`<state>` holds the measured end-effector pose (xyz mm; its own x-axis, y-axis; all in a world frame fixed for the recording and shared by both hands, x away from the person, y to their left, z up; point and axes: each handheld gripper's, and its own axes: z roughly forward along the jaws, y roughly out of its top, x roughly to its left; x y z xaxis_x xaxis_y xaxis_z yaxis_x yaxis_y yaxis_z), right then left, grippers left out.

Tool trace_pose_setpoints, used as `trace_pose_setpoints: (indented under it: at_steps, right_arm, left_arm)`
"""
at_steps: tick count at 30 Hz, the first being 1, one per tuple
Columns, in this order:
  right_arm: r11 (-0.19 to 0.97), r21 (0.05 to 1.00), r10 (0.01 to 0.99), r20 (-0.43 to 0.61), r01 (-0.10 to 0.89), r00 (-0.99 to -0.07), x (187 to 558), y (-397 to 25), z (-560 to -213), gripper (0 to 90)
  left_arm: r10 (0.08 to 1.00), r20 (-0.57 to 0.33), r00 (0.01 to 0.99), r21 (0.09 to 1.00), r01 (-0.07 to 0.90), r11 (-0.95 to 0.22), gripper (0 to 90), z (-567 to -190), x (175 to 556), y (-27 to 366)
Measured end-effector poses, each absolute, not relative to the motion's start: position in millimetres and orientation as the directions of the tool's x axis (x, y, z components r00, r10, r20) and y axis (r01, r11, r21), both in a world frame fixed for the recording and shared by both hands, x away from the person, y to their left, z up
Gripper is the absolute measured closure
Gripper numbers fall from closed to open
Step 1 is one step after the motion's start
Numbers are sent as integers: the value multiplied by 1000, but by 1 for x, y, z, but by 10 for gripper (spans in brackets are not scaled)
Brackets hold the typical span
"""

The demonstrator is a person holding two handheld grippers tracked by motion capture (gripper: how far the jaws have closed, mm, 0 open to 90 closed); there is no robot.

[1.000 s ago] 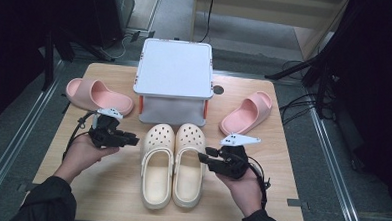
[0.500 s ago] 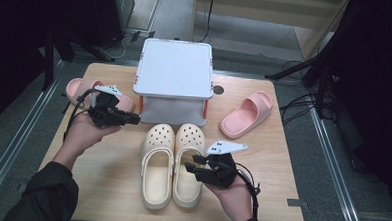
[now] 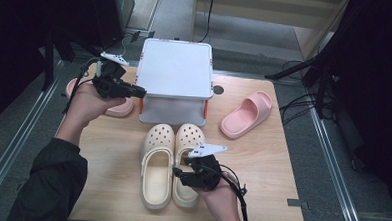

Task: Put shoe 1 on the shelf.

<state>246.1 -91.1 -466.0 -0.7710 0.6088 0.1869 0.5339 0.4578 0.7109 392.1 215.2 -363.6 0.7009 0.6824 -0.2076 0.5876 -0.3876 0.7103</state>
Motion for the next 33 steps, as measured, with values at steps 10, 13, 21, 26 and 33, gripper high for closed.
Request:
trace_pose_setpoints:
  at_steps: [10, 13, 21, 26, 33]
  right_arm:
    - [416, 701, 664, 201, 580, -720, 247, -80, -476, 383]
    - [378, 702, 706, 203, 604, -678, 252, -70, -482, 347]
    - [346, 666, 765, 208, 661, -610, 262, -49, -493, 321]
    - [342, 671, 803, 155, 658, -575, 266, -42, -495, 405]
    - [340, 653, 813, 159, 677, -561, 270, -43, -493, 519]
  left_arm:
    - [709, -163, 686, 688, 594, -416, 795, -367, 420, 205]
    - [713, -148, 685, 688, 589, -423, 796, -369, 426, 202]
    - [700, -128, 703, 702, 563, -437, 812, -373, 432, 200]
    - [699, -130, 703, 699, 565, -438, 820, -373, 430, 199]
    - [709, -129, 693, 695, 573, -434, 840, -373, 426, 200]
